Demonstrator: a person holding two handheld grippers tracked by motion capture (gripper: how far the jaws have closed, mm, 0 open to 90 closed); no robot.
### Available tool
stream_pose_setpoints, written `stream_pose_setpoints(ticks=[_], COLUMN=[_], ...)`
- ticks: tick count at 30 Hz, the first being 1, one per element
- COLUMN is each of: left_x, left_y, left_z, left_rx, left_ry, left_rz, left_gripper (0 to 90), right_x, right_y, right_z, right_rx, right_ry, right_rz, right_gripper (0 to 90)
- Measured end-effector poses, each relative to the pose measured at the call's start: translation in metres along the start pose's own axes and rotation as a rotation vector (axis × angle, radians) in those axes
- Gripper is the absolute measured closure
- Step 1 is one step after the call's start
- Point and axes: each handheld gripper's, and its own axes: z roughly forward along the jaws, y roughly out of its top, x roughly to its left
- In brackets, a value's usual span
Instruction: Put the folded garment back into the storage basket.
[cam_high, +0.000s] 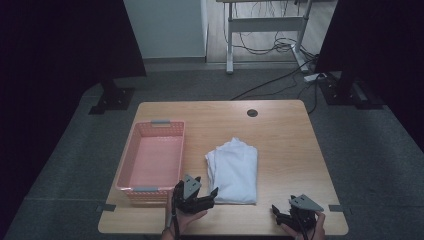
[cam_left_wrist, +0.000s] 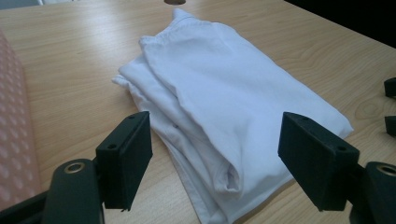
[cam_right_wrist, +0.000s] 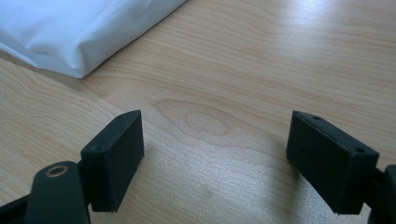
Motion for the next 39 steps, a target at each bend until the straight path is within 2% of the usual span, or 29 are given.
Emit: stream_pose_setpoints(ticks=[1, 9, 11, 17, 26, 33, 39], left_x=[0.001, 0.009, 0.014, 0.017, 0.015, 0.018, 0.024], left_y=[0.001, 0.006, 0.007, 0.01, 0.015, 0.018, 0.027], left_z=[0.003, 0.01, 0.013, 0.017, 0.023, 0.03, 0.037], left_rx=[0.006, 0.005, -0.004, 0.0, 0.008, 0.017, 0.004], left_ry=[0.006, 0.008, -0.014, -0.016, -0.01, -0.02, -0.028], left_rz=[-0.011, -0.039, -0.074, -0.083, -0.065, -0.08, -0.096], left_gripper=[27.8, 27.9, 27.8, 28.1, 27.9, 27.6, 27.2], right_x=[0.0, 0.0, 0.0, 0.0, 0.0, 0.0, 0.001], right_y=[0.0, 0.0, 0.0, 0.0, 0.0, 0.0, 0.0], right_z=[0.0, 0.0, 0.0, 0.0, 0.0, 0.0, 0.0], right_rx=[0.0, 0.0, 0.0, 0.0, 0.0, -0.001, -0.002], right_ry=[0.001, 0.001, 0.001, 0.0, 0.0, 0.0, -0.003], right_rz=[-0.001, -0.001, -0.001, 0.0, 0.0, 0.001, 0.003], right_gripper=[19.1, 19.0, 19.0, 19.0, 19.0, 19.0, 19.0])
